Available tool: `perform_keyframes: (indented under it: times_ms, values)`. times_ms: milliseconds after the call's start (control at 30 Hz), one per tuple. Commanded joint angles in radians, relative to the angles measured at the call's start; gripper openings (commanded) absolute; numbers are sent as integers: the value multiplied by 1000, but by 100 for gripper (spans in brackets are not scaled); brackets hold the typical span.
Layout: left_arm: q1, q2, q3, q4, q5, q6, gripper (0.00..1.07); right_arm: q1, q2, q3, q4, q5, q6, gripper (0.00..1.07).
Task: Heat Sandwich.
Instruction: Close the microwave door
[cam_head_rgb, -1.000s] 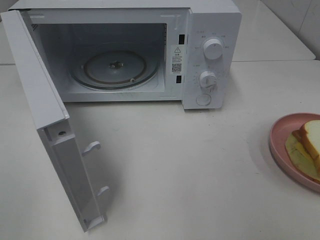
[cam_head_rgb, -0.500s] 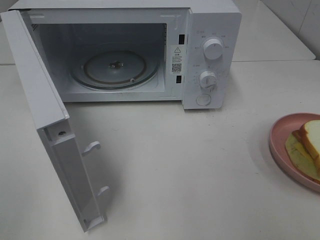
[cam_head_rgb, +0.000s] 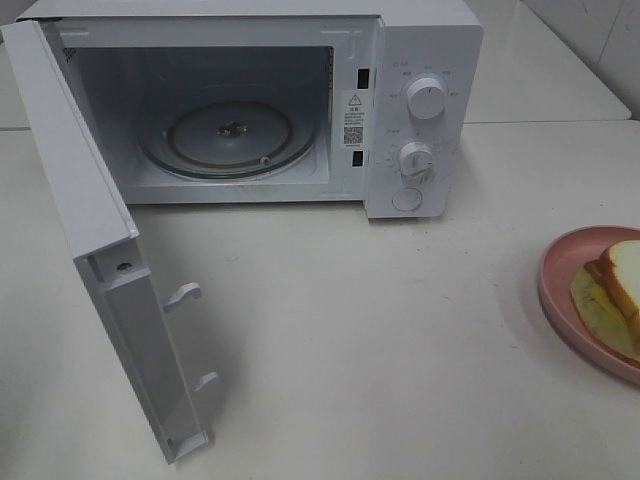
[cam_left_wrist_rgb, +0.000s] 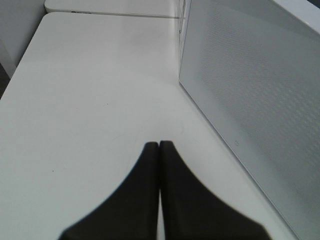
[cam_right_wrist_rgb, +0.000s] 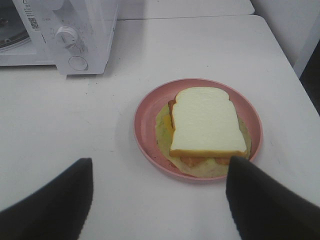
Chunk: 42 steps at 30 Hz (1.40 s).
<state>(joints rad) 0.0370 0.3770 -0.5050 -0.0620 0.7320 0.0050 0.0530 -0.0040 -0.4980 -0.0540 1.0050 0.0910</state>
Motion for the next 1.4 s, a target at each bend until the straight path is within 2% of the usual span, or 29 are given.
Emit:
perform_keyframes:
  times_ms: [33, 100, 400, 433, 567, 933, 1100, 1200, 1233, 1333, 1400]
  values:
    - [-4, 31, 58, 9, -169, 10, 0, -6, -28, 0, 0, -9, -3, 71]
    - [-4, 48, 123, 3, -314, 23, 0, -6, -28, 0, 0, -9, -3, 71]
    - [-4, 139, 257, 4, -617, 21, 0, -6, -28, 0, 0, -9, -3, 71]
    - [-4, 139, 257, 4, -617, 21, 0, -6, -28, 0, 0, -9, -3, 71]
    - [-4, 258, 272, 5, -813, 22, 0, -6, -28, 0, 0, -9, -3, 71]
    - [-4, 516, 272, 5, -1102, 15, 0, -6, -28, 0, 0, -9, -3, 71]
    - [-4, 627, 272, 62, -1207, -49, 0, -6, -28, 0, 0, -9, -3, 71]
    - [-4, 693, 272, 212, -1263, -144, 0, -6, -28, 0, 0, -9, -3, 71]
    - [-4, 693, 272, 212, -1263, -144, 0, -6, -28, 0, 0, -9, -3, 71]
    - [-4, 767, 272, 339, -1356, -226, 0, -6, -28, 0, 0, -9, -3, 71]
    - [-4, 789, 272, 364, -1386, -243, 0, -6, -28, 0, 0, -9, -3, 71]
